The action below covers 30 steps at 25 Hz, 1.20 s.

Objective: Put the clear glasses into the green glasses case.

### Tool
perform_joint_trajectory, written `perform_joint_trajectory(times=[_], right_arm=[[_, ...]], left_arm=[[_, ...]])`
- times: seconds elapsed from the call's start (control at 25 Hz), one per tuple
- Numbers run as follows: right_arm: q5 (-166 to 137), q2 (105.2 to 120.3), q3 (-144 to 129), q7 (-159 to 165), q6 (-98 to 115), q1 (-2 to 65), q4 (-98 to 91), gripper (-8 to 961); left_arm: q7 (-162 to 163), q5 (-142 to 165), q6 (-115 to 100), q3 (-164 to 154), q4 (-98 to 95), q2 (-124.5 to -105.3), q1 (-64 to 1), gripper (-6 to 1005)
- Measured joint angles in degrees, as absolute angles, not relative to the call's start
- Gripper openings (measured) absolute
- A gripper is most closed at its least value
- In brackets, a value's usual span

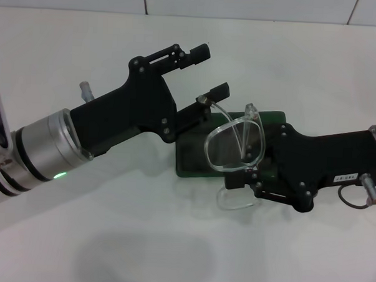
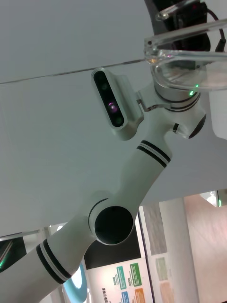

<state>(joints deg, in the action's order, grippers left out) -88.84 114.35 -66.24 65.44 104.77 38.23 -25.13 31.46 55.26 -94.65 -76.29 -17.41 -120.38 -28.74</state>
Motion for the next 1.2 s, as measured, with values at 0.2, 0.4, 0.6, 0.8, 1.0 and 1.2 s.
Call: perform_joint_trajectory(times=[0.2, 0.4, 0.6, 0.8, 1.0, 1.2], right_arm=[[-89.1, 113.98, -66.7, 65.4, 105.1, 38.2, -25.6, 128], [-91.1, 114.04, -67.1, 65.5, 104.9, 38.3, -26.9, 130], [-92.0, 114.11, -67.3, 65.5, 104.1, 38.5, -27.4, 132], [-92.0, 113.94, -67.1, 65.6, 103.0, 38.6, -27.4, 134], [-92.0, 113.91, -67.0, 65.6, 102.0, 38.7, -27.5, 136], [-92.2, 113.8, -67.3, 65.6, 102.2, 38.0, -29.6, 138]], left_arm=[[31.4, 55.3, -94.3, -76.3, -17.4, -120.32, -28.7, 565], [31.3, 55.3, -94.2, -76.2, -16.9, -120.24, -28.7, 565], [31.3, 55.3, -94.2, -76.1, -16.9, -120.23, -28.7, 565], [31.3, 55.3, -94.2, -76.1, -16.9, -120.23, -28.6, 565], [31.3, 55.3, -94.2, -76.0, -16.9, -120.14, -28.3, 565], [31.0, 55.2, -93.9, -75.4, -16.9, -120.07, -27.9, 565]])
